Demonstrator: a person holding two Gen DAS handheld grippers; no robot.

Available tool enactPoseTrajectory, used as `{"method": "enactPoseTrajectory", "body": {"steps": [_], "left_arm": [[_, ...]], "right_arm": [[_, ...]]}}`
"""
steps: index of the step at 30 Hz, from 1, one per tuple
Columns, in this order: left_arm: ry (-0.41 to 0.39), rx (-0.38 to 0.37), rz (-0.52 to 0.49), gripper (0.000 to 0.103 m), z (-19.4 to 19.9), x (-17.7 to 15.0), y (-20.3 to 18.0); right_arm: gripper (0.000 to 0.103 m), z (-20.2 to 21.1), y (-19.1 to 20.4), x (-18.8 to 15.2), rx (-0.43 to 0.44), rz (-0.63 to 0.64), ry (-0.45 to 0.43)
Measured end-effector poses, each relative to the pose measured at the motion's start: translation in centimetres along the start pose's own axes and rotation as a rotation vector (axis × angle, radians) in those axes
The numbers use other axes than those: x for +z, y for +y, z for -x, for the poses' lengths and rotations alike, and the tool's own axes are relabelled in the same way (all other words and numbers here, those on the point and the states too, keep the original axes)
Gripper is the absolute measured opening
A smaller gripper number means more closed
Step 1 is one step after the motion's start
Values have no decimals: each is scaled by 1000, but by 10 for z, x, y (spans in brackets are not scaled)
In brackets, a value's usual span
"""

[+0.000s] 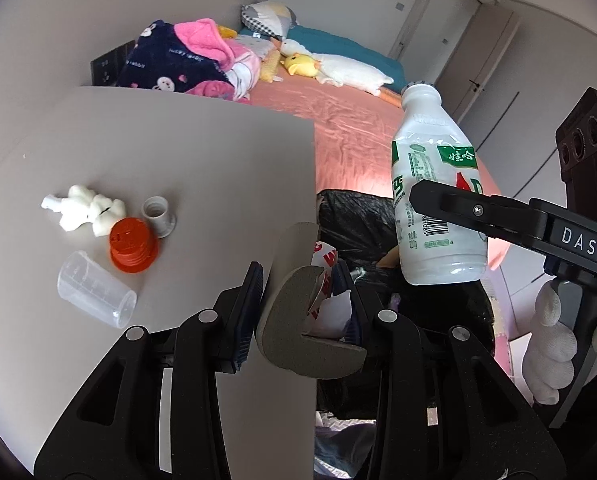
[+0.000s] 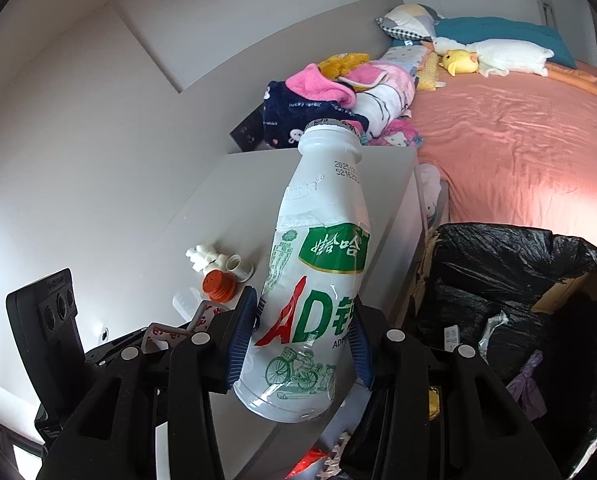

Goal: Collect trash
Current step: 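Carry the bottle and cardboard over the black trash bag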

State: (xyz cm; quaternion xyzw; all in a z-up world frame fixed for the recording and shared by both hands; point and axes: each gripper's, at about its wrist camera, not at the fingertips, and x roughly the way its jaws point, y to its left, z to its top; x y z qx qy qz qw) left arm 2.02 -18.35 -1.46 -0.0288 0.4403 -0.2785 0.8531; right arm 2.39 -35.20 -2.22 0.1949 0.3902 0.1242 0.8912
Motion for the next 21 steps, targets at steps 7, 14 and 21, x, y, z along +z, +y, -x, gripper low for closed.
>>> {"method": "enactPoseTrajectory", "body": {"steps": [7, 14, 21], "left_arm": [[17, -41, -49, 36, -18, 12, -25], [28, -80, -89, 36, -31, 23, -49], [38, -124, -130, 36, -42, 33, -74]], "right_arm": [[45, 21, -29, 1, -38, -44, -40], [45, 39, -53, 3, -71, -77, -71], [45, 62, -77, 4, -109, -112, -114]]}}
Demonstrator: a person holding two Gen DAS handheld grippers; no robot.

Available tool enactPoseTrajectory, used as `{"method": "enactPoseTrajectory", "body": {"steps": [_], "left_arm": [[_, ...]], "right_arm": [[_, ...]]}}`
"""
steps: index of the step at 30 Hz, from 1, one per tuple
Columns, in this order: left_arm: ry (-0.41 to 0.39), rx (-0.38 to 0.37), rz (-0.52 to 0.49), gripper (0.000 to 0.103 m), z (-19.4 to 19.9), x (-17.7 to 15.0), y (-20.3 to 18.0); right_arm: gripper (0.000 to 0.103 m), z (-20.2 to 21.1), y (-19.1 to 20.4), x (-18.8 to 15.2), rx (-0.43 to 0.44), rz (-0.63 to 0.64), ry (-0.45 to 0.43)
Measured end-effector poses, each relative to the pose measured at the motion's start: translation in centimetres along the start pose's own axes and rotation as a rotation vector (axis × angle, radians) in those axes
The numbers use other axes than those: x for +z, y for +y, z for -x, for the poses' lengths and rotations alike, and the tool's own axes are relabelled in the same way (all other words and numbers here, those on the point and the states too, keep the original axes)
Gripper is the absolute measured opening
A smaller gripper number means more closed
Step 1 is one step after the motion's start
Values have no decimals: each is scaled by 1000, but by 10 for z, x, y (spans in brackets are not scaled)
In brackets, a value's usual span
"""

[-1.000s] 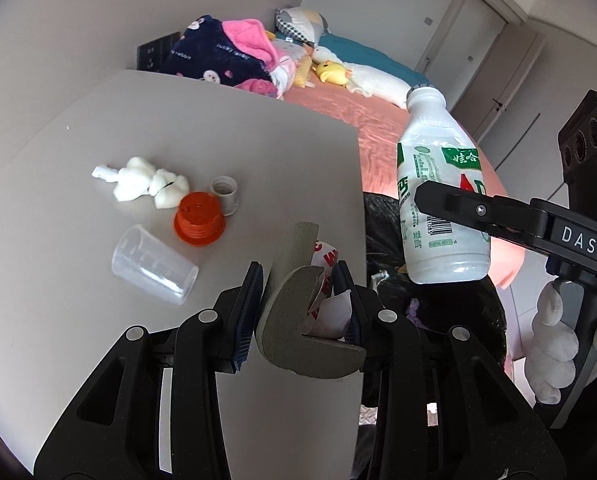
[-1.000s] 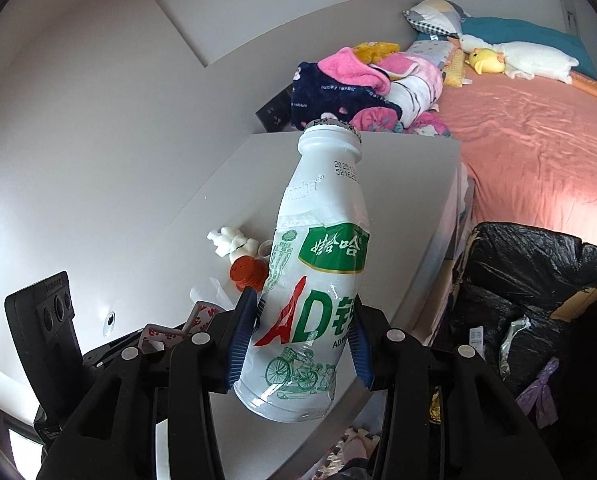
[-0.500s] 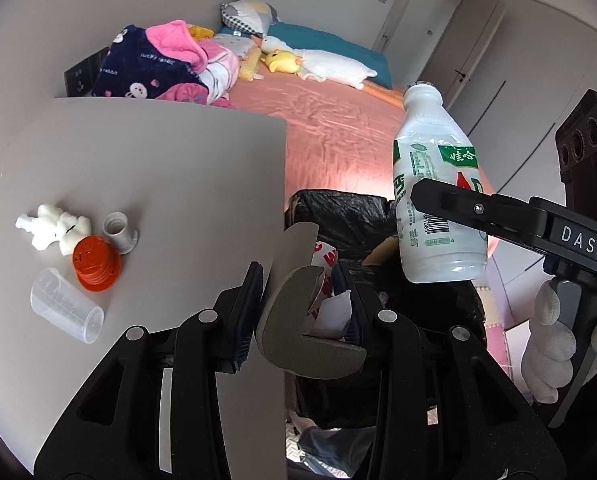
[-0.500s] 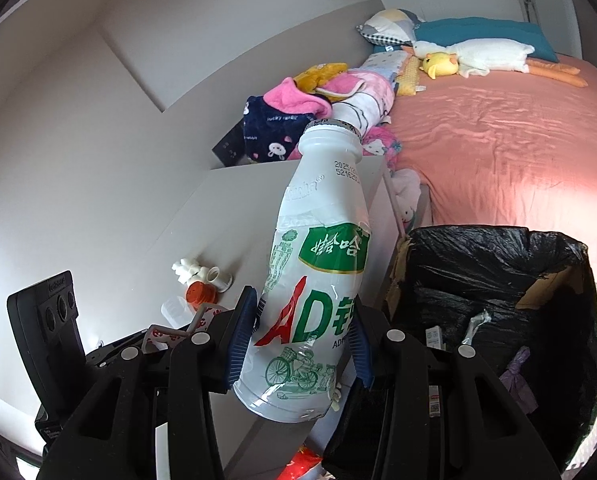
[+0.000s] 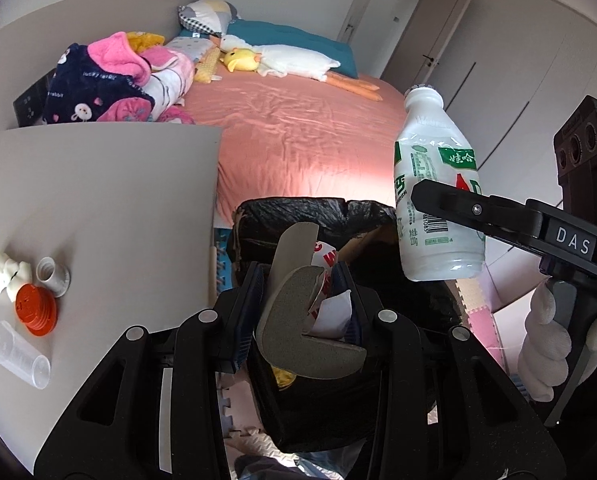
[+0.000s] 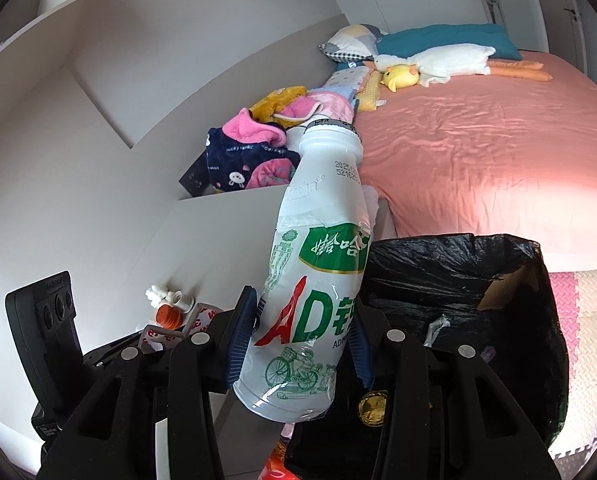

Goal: Collect trash
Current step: 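Carry the bottle and cardboard over the black trash bag, then open both tools to drop the bottle and cardboard into the bag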

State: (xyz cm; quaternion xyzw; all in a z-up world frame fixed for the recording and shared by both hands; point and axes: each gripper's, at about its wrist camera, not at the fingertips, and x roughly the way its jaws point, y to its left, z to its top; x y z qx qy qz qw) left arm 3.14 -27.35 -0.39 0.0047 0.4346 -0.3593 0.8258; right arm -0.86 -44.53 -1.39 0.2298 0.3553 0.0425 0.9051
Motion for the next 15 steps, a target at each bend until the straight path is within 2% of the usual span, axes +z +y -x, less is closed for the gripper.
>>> {"method": "enactPoseTrajectory", "body": {"steps": [15], "left_arm": [[32, -94, -95, 36, -32, 20, -44]], "right_arm": [[45, 31, -45, 10, -70, -61, -66]]}}
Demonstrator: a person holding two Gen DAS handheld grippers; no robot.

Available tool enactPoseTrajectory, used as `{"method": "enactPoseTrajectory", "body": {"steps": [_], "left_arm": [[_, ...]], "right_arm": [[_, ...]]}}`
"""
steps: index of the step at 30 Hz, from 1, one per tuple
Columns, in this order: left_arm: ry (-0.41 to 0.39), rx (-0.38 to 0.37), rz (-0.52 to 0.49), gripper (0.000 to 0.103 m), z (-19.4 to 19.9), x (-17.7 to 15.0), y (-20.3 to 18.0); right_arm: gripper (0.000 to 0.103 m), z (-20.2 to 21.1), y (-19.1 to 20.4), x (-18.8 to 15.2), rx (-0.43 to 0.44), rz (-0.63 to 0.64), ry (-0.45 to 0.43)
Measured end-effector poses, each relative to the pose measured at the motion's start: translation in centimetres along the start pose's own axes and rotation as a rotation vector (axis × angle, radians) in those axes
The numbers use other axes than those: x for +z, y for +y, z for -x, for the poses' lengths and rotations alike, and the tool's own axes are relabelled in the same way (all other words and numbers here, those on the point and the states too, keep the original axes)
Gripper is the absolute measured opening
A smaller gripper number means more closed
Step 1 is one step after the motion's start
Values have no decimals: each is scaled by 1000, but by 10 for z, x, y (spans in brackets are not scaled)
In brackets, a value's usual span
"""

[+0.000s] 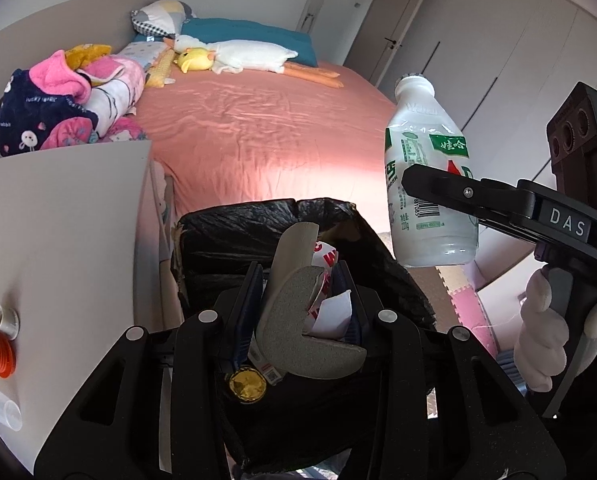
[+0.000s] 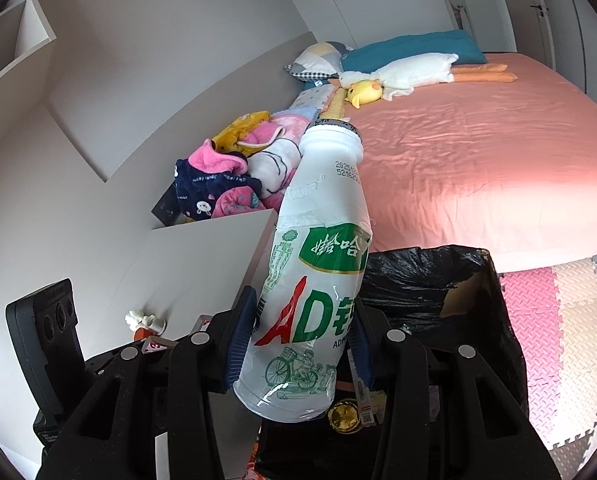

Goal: Collect trash
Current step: 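Open both tools to drop the bottle and cardboard into the bag, then move both tools back over the table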

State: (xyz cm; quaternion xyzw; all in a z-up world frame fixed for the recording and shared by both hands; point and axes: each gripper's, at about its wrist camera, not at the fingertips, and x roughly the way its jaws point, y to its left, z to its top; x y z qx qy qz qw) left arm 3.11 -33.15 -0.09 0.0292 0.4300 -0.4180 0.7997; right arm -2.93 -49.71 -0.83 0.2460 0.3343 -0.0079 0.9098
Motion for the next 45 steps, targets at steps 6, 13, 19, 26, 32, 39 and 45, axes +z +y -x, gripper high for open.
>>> {"method": "enactPoseTrajectory", "body": {"steps": [6, 13, 19, 26, 32, 39, 45], "left_arm": [[26, -53, -11, 42, -10, 3, -10], [46, -71, 56, 96, -16, 7, -6], [16, -41, 58, 96, -10, 5, -8], [0, -7, 91, 96, -2, -3, 0], [-9, 33, 134, 96, 8, -13, 13], [-28, 87, 191, 96, 25, -26, 32], [-41, 134, 232, 96, 41, -37, 50]], "right_arm": [[46, 8, -16, 2, -5, -24, -17], [83, 31, -25, 7, -84, -47, -132], [83, 33, -31, 7, -81, -54, -134], [83, 28, -21, 4, -57, -29, -118], [83, 16, -5, 1, -20, -6, -83], [83, 0, 20, -4, 19, 51, -47], [83, -16, 42, -10, 59, 85, -9]]}}
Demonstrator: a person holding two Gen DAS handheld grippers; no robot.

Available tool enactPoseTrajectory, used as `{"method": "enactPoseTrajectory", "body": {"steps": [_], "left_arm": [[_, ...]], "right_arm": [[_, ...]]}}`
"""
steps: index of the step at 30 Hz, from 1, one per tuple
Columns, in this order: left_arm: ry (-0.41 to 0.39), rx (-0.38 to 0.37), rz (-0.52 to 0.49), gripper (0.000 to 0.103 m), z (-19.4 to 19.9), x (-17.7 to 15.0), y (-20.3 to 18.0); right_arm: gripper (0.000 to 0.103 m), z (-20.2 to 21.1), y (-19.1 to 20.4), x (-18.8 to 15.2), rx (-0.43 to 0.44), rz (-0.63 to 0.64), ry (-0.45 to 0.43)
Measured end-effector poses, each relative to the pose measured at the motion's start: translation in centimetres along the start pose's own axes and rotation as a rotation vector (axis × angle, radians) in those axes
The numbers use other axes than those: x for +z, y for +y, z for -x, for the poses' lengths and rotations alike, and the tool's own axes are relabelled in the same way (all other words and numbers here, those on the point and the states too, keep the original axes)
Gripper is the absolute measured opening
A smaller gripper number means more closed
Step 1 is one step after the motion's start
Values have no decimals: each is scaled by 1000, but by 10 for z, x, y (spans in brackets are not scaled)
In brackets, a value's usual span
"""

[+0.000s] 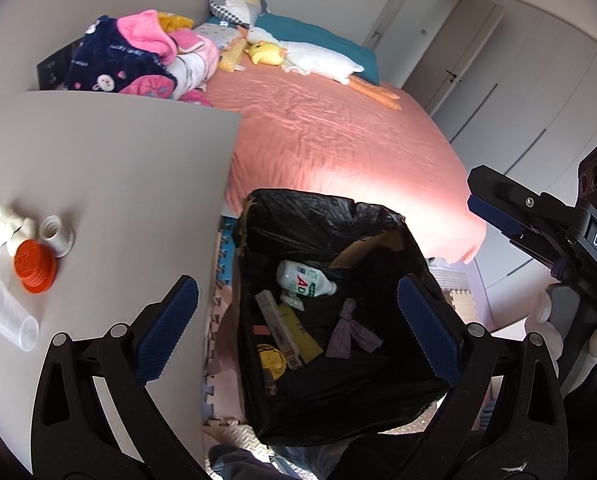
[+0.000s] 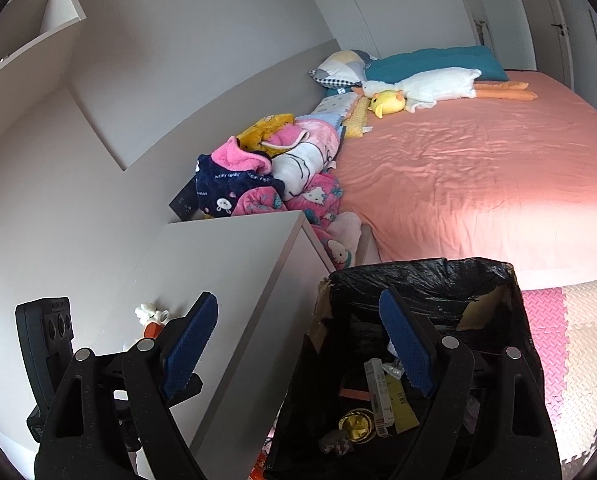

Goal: Collect trash
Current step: 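Move both tools back over the table, then grasp the clear measuring cup with the left tool while the right tool grasps the white cap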

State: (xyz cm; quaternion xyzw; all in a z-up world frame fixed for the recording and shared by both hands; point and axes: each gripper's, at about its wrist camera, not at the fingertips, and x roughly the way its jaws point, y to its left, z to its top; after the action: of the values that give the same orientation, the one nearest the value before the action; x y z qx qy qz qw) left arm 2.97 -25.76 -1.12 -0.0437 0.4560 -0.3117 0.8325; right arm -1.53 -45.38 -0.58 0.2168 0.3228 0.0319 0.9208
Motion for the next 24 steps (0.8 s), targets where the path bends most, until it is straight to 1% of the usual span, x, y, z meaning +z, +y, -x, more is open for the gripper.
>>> {"method": "enactPoseTrajectory", "body": {"steps": [16, 19, 22, 24], "left_arm": [[-42, 106, 101, 96, 34, -16, 55], [-59, 141, 126, 96, 42, -18, 65], [-88, 181, 164, 96, 52, -21, 78], [-99, 207, 188, 96, 58, -24, 86]], "right_arm": [[83, -45, 57, -10, 85, 72, 83], [83, -52, 67, -12, 100, 93, 90], [83, -61, 80, -14, 138, 129, 97], [83, -67, 89, -15, 149, 151, 103]]}}
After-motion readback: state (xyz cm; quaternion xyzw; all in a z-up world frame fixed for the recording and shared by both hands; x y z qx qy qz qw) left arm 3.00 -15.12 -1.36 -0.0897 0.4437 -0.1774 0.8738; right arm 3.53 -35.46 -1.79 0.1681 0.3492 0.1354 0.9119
